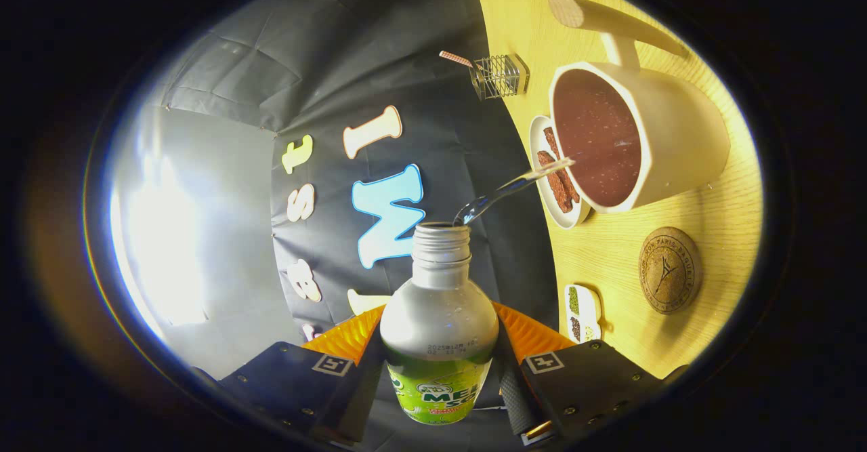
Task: Take the bottle from table, then pour the juice into the cup, finally place the bottle on the coaster
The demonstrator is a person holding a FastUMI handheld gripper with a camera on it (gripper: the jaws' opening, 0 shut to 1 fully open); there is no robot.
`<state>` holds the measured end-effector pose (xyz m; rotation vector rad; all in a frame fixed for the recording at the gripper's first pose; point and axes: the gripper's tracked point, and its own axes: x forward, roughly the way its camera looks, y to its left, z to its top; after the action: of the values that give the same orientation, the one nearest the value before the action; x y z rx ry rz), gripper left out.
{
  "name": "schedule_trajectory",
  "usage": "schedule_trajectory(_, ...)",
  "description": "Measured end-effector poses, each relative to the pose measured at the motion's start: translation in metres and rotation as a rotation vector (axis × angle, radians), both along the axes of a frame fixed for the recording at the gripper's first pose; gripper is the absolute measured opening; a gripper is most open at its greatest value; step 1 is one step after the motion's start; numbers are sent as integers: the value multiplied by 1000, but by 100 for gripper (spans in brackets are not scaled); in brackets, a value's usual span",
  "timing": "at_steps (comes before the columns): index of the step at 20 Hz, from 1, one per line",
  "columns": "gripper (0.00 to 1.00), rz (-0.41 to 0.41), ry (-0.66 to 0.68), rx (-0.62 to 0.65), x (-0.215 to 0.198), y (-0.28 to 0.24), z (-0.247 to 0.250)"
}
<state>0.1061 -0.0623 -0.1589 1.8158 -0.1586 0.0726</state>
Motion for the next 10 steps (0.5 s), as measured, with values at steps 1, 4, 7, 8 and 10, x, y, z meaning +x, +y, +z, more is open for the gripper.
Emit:
schedule_trajectory(1, 77, -3, -4, 1, 0, -1, 3)
schedule_trajectory(4, 77, -12, -15, 4, 0, -3, 7)
schedule_trajectory(7, 77, -24, -29, 25, -1, -6, 10)
schedule_trajectory(8, 77, -28, -24, 26, -1, -7, 8)
schedule_trajectory(10, 77, -30, -15, 29, -2, -8, 5)
